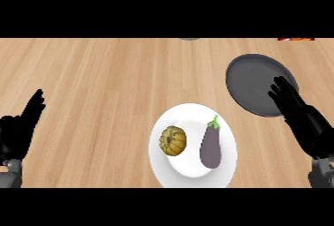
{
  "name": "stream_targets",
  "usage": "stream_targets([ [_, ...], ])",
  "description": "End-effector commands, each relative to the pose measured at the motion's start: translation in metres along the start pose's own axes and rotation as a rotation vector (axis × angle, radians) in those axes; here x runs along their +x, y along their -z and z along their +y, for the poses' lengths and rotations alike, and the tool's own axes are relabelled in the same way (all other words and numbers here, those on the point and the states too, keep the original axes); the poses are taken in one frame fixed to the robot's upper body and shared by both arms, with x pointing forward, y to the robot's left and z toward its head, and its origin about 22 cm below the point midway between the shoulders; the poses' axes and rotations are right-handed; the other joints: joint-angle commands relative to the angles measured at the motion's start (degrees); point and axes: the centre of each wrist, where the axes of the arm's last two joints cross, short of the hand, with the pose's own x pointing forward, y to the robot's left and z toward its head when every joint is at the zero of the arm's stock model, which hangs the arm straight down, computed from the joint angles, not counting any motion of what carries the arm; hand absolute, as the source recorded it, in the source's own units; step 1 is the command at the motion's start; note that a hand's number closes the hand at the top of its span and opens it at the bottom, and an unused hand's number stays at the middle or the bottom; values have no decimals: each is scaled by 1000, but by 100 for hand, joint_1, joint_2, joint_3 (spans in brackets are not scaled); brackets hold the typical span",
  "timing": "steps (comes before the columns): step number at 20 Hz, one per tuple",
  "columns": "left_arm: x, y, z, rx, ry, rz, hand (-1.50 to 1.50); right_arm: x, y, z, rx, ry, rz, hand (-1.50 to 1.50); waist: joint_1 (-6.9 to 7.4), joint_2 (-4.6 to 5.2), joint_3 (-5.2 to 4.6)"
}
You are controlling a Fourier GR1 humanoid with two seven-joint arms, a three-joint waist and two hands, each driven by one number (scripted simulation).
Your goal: Pick the squash from the plate and place it in the pan
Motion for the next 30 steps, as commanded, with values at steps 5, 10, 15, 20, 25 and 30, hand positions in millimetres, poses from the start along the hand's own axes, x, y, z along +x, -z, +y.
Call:
stream_targets([
  [5, 62, 19, -56, -123, -229, -182, 0, 87, 55, 103, 320, -356, -174, 150, 464, -85, -56],
  [10, 60, 15, -70, -159, -348, -115, 0, 123, 50, 112, 231, -942, -275, 150, 233, -220, -63],
  [15, 66, 9, -73, -149, -356, -103, 0, 148, 27, 154, 230, -1184, -197, -150, 10, -201, -24],
  [20, 67, 6, -62, -135, -377, -118, 0, 183, 20, 198, 384, -1378, -197, -150, 52, -153, -17],
  [25, 85, 12, -62, -133, -369, -129, 0, 185, 52, 264, 476, -1476, -100, -150, 117, -105, -16],
  [30, 86, 6, -66, -150, -362, -129, 0, 170, 70, 296, 543, -1705, 28, -150, 171, -111, -16],
])
